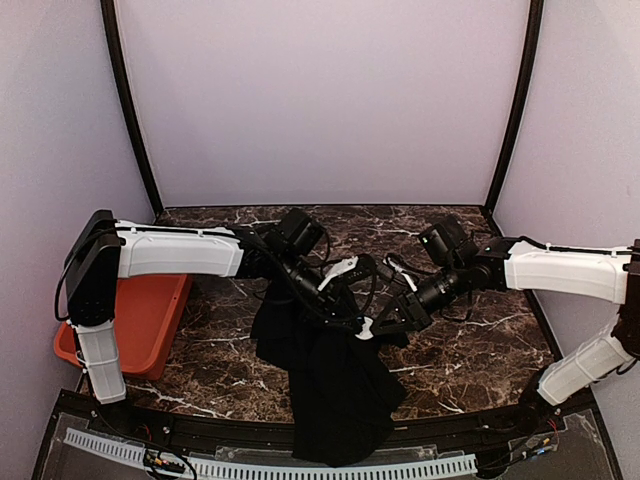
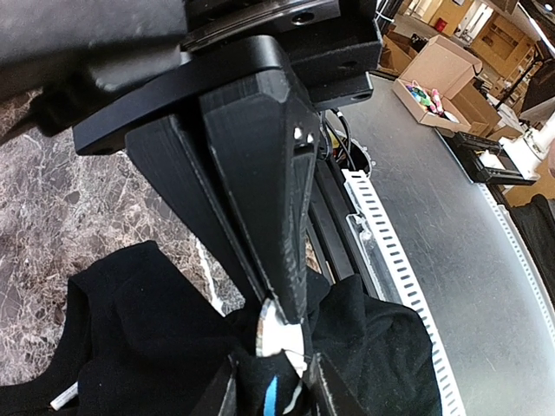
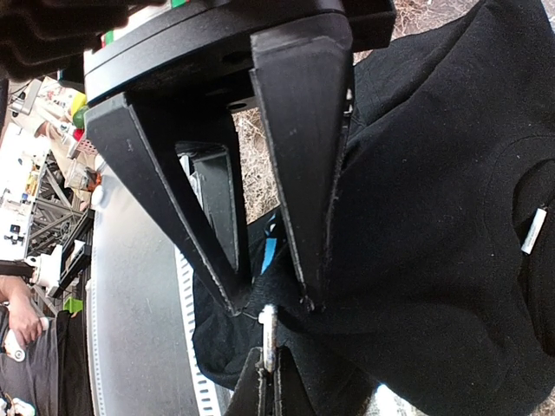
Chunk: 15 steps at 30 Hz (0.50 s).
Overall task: Pin the brooch onto the clothing
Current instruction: Close the brooch onto the flattened clothing.
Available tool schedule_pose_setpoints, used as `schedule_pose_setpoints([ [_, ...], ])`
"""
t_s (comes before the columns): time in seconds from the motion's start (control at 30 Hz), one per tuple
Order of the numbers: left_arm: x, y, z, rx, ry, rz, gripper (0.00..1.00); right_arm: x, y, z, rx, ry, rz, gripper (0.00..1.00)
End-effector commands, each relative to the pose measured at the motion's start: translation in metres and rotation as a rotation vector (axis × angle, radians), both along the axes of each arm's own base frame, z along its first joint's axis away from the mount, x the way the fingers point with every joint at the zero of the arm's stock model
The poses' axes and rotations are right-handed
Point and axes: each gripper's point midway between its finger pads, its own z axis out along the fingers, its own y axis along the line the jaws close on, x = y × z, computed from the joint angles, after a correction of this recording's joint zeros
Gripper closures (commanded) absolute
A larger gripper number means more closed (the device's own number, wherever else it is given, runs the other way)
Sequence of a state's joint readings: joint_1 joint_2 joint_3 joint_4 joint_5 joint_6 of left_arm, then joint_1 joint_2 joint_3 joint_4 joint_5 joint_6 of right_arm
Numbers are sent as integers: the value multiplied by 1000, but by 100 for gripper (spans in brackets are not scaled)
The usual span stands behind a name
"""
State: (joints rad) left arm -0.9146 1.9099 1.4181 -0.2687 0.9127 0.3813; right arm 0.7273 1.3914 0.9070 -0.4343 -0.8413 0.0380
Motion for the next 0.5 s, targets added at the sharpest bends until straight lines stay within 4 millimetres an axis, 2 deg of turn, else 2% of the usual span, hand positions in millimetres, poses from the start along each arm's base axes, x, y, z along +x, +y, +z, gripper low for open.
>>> schedule_pose_setpoints([
  [0.0, -5, 1, 5, 8, 0, -3, 74, 3, 7, 12, 44, -30, 18, 100],
  [0.47, -2, -3, 5, 1, 6, 14, 74, 4, 8, 8, 40, -14, 17, 100],
])
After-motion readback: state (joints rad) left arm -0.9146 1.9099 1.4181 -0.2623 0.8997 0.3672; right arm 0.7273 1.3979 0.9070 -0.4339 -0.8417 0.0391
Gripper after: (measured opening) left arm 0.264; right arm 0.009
